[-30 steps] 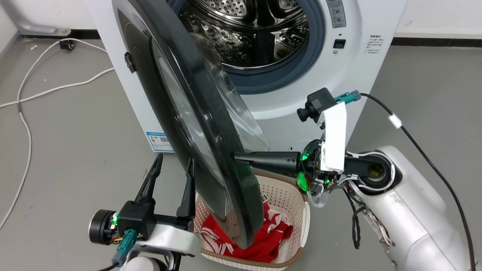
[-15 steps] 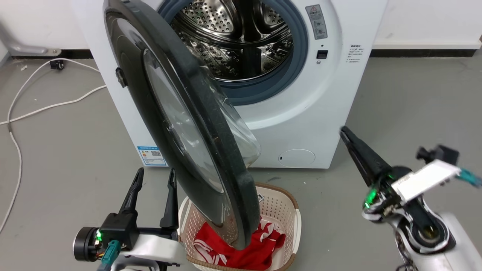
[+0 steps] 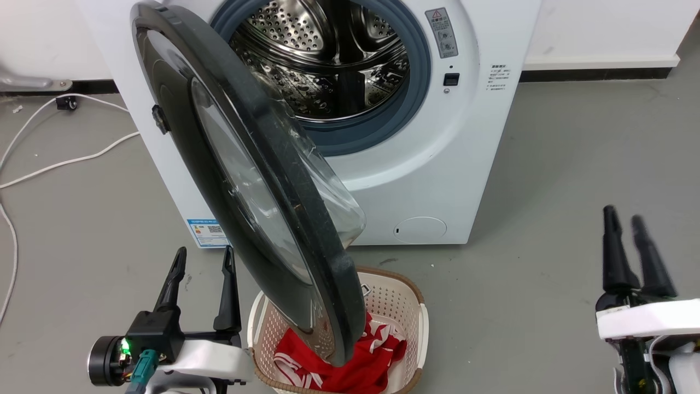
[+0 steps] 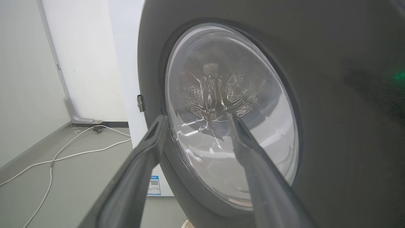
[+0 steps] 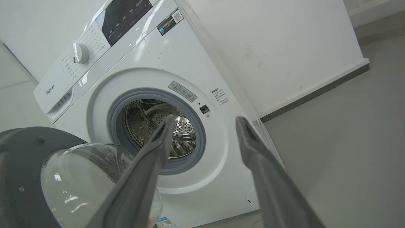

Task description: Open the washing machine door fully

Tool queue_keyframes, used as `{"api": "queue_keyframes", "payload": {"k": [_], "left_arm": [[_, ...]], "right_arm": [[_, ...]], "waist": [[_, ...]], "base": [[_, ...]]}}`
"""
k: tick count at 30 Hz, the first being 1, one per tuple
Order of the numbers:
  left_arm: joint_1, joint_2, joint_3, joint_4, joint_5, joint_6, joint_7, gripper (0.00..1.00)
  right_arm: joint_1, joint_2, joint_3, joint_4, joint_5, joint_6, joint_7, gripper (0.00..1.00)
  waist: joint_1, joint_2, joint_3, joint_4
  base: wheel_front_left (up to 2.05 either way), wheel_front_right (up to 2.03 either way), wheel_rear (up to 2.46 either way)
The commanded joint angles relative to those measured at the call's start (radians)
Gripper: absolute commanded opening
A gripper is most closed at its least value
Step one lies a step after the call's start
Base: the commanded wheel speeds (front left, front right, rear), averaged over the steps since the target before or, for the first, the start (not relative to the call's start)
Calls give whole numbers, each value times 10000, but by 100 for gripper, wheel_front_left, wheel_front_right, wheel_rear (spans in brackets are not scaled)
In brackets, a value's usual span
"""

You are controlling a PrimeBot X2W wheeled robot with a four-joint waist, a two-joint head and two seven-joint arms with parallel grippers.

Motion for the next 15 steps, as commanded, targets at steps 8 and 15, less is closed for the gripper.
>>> {"api": "queue_keyframes", "payload": {"k": [8, 15], "left_arm": [[50, -6, 218, -75, 110, -12, -20, 100], [-17, -6, 239, -89, 183, -62, -20, 100]], "right_arm": [[808, 1284, -1485, -2709, -6523, -3, -7, 100], [1691, 1489, -1005, -3284, -8041, -4, 349, 100]], "waist": [[0, 0, 42, -100], [0, 0, 79, -111]], "base": [[0, 0, 0], [0, 0, 0]]}}
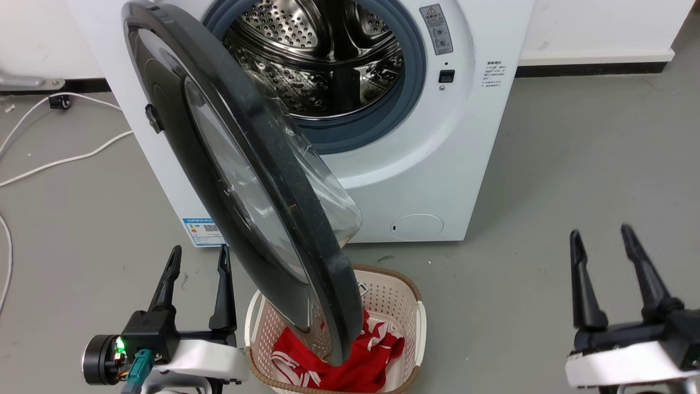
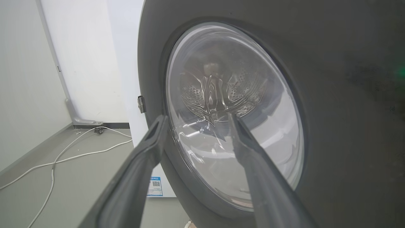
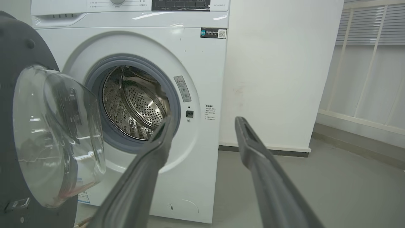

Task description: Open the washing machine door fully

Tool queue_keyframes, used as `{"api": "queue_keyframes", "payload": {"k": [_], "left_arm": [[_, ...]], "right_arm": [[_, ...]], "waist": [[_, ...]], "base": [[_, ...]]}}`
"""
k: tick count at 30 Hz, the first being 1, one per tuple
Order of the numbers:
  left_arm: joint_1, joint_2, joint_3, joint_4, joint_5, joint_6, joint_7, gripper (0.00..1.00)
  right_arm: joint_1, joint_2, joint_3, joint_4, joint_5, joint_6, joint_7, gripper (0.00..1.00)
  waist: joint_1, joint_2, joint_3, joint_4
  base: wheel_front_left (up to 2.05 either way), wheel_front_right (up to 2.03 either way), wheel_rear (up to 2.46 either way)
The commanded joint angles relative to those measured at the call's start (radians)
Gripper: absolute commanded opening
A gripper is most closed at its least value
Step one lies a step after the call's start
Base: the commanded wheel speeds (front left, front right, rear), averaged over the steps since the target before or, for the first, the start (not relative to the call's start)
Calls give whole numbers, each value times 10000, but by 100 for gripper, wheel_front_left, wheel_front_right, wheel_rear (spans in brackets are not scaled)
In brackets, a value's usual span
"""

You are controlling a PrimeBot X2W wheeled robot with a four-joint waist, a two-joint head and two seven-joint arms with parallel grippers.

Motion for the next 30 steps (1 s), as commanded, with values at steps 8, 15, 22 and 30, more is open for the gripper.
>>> {"api": "queue_keyframes", "payload": {"k": [8, 15, 22, 30], "left_arm": [[-57, -3, -40, -61, 161, -59, -20, 100], [-55, -5, -25, -102, 225, -89, -20, 100], [-57, -5, 0, -135, 100, -117, -20, 0], [-304, -3, 84, -876, 101, -26, -21, 0]], "right_arm": [[454, 50, 184, 826, 442, -6, -149, 100], [293, 51, 120, 1078, 429, -6, -255, 100], [235, 52, 74, 1172, 512, -6, -290, 100], [212, 52, 101, 1250, 607, -6, -298, 100]], "waist": [[0, 0, 15, -24], [0, 0, 31, -21], [0, 0, 60, -41], [0, 0, 87, -11]], "base": [[0, 0, 0], [0, 0, 0], [0, 0, 0], [0, 0, 0]]}}
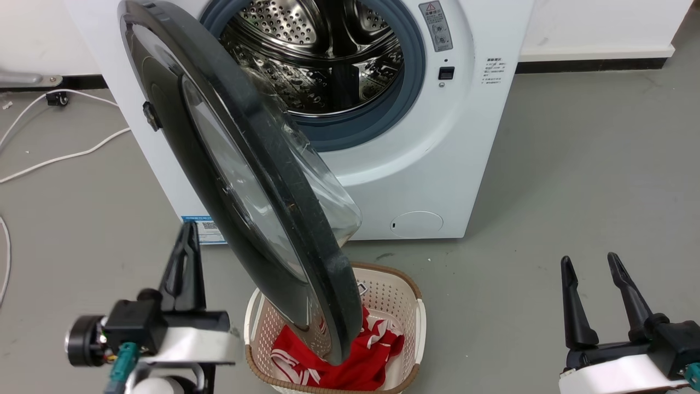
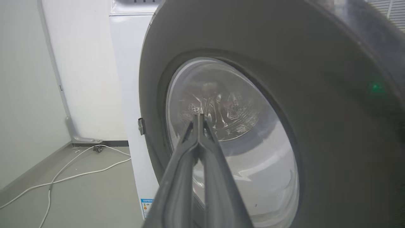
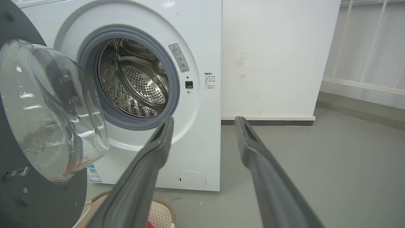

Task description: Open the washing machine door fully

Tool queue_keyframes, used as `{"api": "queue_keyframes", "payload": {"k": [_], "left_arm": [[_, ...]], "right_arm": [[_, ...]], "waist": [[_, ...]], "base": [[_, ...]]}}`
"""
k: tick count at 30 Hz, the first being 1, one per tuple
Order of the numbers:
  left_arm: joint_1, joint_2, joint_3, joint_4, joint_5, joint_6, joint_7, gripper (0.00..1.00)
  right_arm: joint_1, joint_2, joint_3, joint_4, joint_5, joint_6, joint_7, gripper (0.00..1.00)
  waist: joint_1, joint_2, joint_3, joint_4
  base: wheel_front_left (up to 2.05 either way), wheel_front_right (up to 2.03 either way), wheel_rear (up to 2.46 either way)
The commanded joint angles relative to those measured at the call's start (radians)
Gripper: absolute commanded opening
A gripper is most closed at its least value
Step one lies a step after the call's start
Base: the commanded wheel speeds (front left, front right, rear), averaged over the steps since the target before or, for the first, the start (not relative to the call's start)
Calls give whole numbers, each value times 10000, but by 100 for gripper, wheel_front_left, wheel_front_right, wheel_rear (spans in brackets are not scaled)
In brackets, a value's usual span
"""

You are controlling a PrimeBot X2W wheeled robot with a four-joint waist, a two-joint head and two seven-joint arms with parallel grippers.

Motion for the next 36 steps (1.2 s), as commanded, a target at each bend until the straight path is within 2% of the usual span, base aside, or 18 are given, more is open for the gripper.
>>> {"api": "queue_keyframes", "payload": {"k": [1, 14, 16, 19, 24, 30, 33, 36], "left_arm": [[-222, -3, 49, -346, -3, 63, -23, 0], [-1227, -2, 72, -4577, 397, 205, -21, 0], [-1441, 9, -359, -5495, 550, -14, -18, 0], [-1503, 9, -1067, -5823, 689, -219, -17, 0], [-1133, 6, -2717, -5509, 353, -564, -17, 0], [-537, 109, -4848, -3992, -284, -905, 414, 0], [-143, 241, -5489, -3222, -746, -971, 1072, 0], [185, 315, -5665, -2686, -1173, -977, 1673, 0]], "right_arm": [[-158, 35, 5, 30, 39, -6, -25, 100], [-238, 34, 11, 171, 191, -6, -14, 100], [-274, 33, -9, 230, 240, -6, -12, 100], [-292, 34, 5, 264, 276, -6, -19, 100], [-279, 34, -15, 317, 296, -6, -7, 100], [-206, 34, -11, 371, 381, -6, 34, 100], [-190, 33, 42, 397, 403, -6, 57, 100], [-175, 33, 68, 422, 442, -5, 82, 100]], "waist": [[0, 0, 13, 9], [0, 0, 78, -3], [0, 0, 78, -68], [0, 0, 65, -113], [0, 0, 31, -164], [0, 0, 19, -146], [0, 0, 10, -155], [0, 0, 12, -160]], "base": [[0, 0, 0], [0, 0, 0], [0, 0, 0], [0, 0, 0], [0, 0, 0], [0, 0, 0], [0, 0, 0], [0, 0, 0]]}}
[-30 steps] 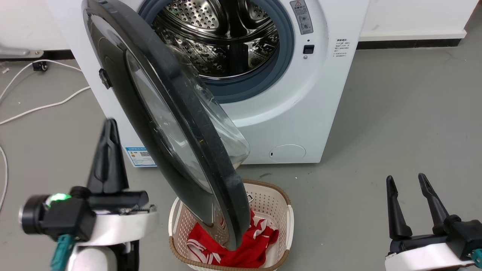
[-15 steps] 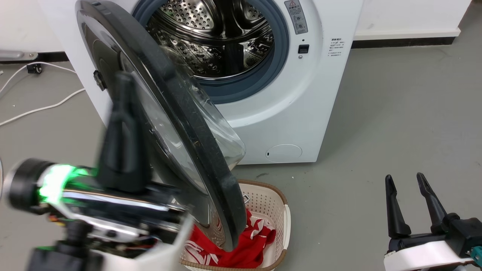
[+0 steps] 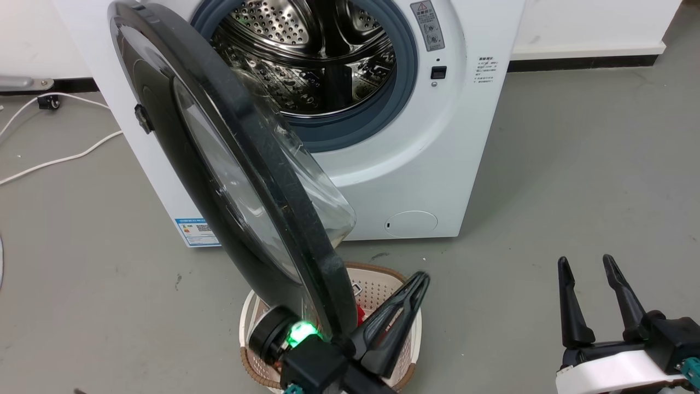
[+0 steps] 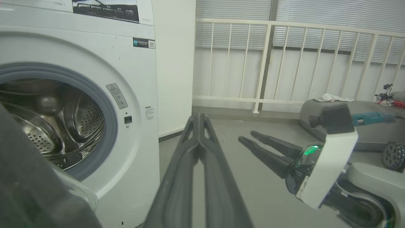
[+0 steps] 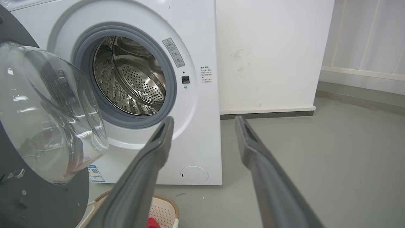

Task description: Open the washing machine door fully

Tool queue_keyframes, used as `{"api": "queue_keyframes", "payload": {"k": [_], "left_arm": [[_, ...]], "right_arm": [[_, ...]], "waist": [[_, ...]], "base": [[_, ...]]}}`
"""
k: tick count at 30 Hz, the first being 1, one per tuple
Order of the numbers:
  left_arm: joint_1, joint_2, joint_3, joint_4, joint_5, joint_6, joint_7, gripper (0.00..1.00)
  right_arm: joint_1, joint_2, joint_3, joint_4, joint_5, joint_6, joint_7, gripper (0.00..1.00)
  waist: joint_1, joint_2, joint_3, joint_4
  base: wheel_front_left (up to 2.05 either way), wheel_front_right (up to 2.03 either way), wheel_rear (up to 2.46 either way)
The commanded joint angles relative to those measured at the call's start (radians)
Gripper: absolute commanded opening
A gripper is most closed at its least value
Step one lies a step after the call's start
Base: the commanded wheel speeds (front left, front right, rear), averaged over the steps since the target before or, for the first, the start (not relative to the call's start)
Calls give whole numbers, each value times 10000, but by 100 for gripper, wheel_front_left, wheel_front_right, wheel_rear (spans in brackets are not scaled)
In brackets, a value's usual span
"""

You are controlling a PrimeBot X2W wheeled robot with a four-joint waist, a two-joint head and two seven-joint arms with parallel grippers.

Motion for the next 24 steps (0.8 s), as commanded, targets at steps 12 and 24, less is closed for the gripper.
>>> {"api": "queue_keyframes", "payload": {"k": [12, 24], "left_arm": [[89, 99, 343, 1541, -388, 459, 702, 0], [-733, 88, 889, 2805, -267, 1088, -3, 0]], "right_arm": [[-145, 29, 184, 116, 203, -6, 73, 100], [-252, 29, 293, 242, 337, -5, 80, 100]], "waist": [[-1, 0, 164, 24], [-1, 0, 363, -167]], "base": [[0, 0, 0], [0, 0, 0]]}}
